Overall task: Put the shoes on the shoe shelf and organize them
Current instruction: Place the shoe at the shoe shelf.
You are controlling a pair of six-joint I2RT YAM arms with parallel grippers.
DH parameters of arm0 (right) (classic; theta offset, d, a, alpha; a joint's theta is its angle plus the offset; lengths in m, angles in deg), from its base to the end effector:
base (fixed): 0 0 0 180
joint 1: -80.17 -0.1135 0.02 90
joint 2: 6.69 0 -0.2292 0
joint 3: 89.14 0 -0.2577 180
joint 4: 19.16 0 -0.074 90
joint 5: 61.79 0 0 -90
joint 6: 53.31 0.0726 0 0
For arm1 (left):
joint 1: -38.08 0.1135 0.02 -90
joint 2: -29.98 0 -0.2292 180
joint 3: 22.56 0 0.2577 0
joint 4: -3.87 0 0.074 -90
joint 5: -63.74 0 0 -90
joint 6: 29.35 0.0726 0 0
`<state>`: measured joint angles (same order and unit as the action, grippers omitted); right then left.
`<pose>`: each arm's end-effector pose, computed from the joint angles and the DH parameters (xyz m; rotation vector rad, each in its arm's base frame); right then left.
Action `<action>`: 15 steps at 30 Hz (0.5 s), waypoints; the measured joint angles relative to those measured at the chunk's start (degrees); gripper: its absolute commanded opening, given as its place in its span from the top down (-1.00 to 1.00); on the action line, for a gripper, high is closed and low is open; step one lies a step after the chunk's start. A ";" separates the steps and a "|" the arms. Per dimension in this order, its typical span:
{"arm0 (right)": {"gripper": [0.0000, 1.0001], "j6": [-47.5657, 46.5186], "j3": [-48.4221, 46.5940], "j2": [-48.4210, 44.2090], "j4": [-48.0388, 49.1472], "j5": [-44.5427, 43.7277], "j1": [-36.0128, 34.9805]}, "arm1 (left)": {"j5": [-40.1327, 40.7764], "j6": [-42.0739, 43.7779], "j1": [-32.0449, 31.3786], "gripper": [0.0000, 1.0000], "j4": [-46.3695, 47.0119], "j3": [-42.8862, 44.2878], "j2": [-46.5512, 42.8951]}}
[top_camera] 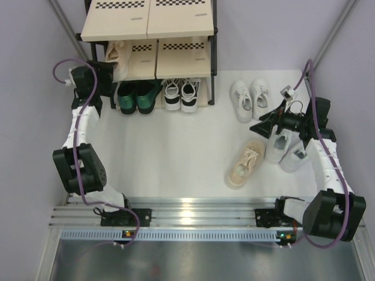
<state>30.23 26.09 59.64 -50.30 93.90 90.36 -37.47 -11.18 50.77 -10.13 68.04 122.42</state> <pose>0.2804 0.0168 0.2603 -0.5788 1.8286 1.0123 0.4197 0.0800 0.2946 -1.1945 1.5279 -0.8864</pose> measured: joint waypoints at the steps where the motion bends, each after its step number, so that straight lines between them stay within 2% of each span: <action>1: -0.99 0.00 0.00 -0.17 0.00 -0.02 0.04 | -0.24 0.09 0.11 -0.96 -0.52 0.00 -0.33; 10: -0.99 -2.16 0.00 -1.40 -1.31 -0.37 0.13 | -2.10 4.70 1.44 -0.96 -5.77 -1.09 -2.99; 15: -0.99 -6.14 -0.31 -1.42 -5.09 -2.29 0.13 | -2.82 10.64 1.53 -0.96 -7.37 -5.73 -10.32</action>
<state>24.09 25.78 58.22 -55.39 91.61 90.49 -40.29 -0.54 52.30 -17.49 62.32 112.11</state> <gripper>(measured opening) 0.993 0.982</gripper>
